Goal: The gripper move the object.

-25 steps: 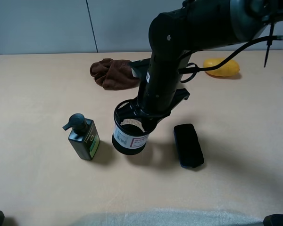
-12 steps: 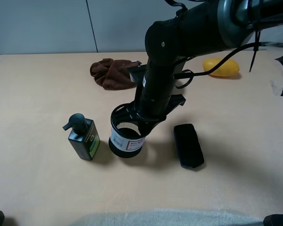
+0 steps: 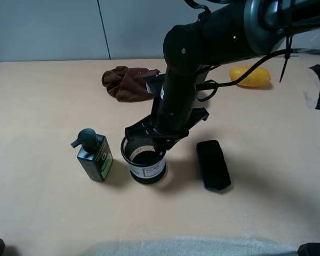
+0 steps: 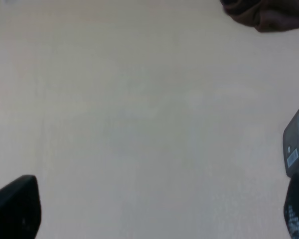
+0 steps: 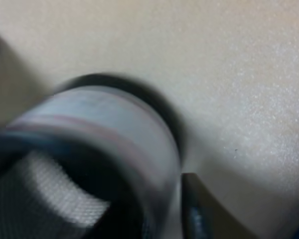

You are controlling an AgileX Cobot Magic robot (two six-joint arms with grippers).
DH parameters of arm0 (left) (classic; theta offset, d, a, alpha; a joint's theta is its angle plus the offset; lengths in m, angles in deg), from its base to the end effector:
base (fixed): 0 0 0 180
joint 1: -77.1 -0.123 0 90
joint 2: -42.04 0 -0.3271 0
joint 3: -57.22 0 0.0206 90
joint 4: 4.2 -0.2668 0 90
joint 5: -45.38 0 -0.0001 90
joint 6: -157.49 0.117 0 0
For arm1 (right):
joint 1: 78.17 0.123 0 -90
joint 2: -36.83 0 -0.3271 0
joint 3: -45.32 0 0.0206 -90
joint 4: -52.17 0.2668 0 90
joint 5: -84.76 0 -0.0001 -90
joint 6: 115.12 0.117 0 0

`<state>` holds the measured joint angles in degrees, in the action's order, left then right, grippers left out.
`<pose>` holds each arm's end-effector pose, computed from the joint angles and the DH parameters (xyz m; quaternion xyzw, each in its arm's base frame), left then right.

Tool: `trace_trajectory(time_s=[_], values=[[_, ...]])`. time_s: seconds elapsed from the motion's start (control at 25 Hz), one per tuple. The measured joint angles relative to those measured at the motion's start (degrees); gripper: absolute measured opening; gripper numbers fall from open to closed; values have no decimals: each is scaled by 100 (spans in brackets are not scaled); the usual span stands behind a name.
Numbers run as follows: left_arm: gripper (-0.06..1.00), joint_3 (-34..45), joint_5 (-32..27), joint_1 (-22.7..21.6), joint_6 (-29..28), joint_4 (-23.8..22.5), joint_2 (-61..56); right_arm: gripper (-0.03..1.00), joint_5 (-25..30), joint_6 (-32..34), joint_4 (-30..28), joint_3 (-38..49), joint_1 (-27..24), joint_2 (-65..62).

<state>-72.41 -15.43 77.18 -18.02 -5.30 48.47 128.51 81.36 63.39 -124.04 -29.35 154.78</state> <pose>-0.0095 0.0020 0.2687 0.0338 0.8547 0.0295 0.5172 0.2457 0.3048 0.1469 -0.2132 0.9721 0.0966 0.0170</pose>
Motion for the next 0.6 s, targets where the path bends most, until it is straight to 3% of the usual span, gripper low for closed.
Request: trace_trajectory(time_s=[0.24,0.6], values=[[99,0,0,0,0,0,0,47,0,0,0,0,0,0],[99,0,0,0,0,0,0,51,-11,0,0,0,0,0]])
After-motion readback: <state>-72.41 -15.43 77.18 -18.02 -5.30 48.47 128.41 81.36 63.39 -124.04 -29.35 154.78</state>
